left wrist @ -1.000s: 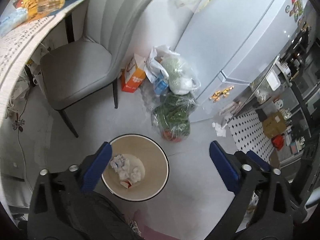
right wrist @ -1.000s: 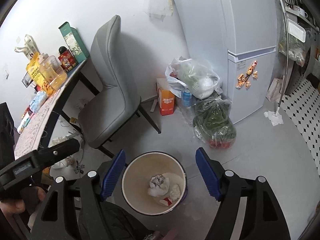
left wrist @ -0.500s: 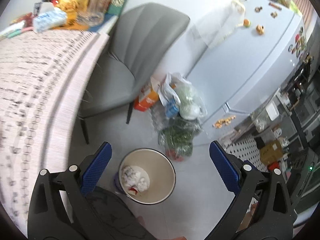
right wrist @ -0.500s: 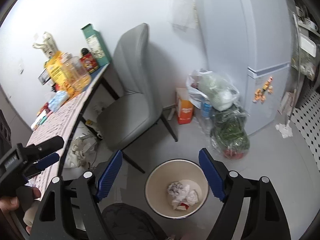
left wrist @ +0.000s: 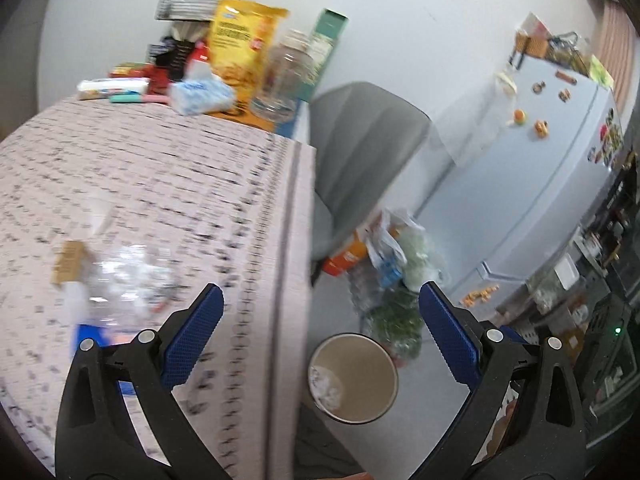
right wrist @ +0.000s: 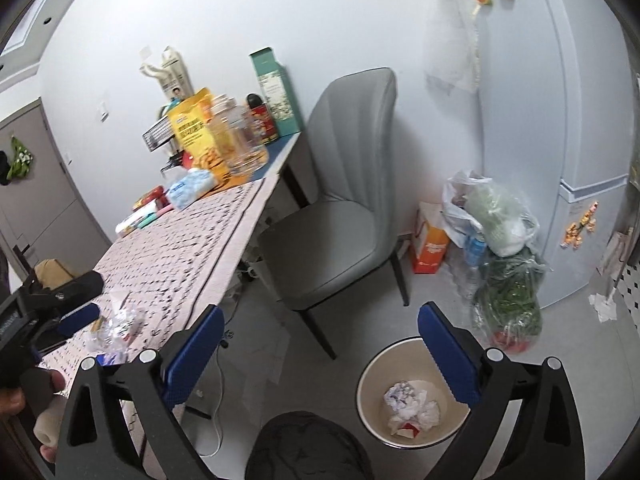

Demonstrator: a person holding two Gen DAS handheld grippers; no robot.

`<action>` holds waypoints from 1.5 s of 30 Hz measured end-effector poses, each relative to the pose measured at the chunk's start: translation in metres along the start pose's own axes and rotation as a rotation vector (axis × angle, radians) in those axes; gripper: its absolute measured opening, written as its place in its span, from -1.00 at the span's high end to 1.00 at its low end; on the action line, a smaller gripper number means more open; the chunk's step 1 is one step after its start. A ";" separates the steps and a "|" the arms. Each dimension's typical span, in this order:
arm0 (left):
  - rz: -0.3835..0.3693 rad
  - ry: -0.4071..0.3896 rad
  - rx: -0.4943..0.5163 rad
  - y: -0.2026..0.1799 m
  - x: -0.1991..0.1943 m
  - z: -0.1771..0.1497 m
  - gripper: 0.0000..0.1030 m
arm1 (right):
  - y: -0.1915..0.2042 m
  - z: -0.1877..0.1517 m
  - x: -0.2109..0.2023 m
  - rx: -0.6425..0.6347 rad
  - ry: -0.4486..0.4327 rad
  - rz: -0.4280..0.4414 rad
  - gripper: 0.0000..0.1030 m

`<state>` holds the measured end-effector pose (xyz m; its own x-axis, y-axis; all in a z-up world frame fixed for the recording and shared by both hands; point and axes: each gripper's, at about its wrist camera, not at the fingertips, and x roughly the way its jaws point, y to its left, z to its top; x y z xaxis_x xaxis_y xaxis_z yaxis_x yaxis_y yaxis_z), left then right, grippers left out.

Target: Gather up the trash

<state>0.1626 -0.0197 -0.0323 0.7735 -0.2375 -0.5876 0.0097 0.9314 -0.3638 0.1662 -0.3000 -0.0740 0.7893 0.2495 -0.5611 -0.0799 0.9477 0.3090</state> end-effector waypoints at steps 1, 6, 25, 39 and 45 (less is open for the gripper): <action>0.010 -0.009 -0.012 0.009 -0.007 0.000 -0.88 | 0.005 -0.001 0.001 -0.004 0.002 0.006 -0.85; 0.052 -0.034 -0.053 0.039 -0.032 -0.007 -0.88 | 0.029 -0.008 0.005 -0.030 0.017 0.045 -0.85; 0.185 -0.003 -0.098 0.115 -0.071 -0.060 -0.88 | 0.091 -0.038 0.017 -0.156 0.098 0.158 -0.85; 0.309 0.088 -0.069 0.114 -0.026 -0.058 -0.88 | 0.084 -0.052 0.030 -0.166 0.152 0.181 -0.85; 0.335 0.123 -0.077 0.111 -0.005 -0.053 -0.88 | 0.076 -0.052 0.039 -0.149 0.166 0.159 -0.85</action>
<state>0.1266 0.0706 -0.1078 0.6437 0.0411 -0.7642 -0.2823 0.9409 -0.1872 0.1591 -0.2081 -0.1119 0.6501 0.4152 -0.6364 -0.2935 0.9097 0.2938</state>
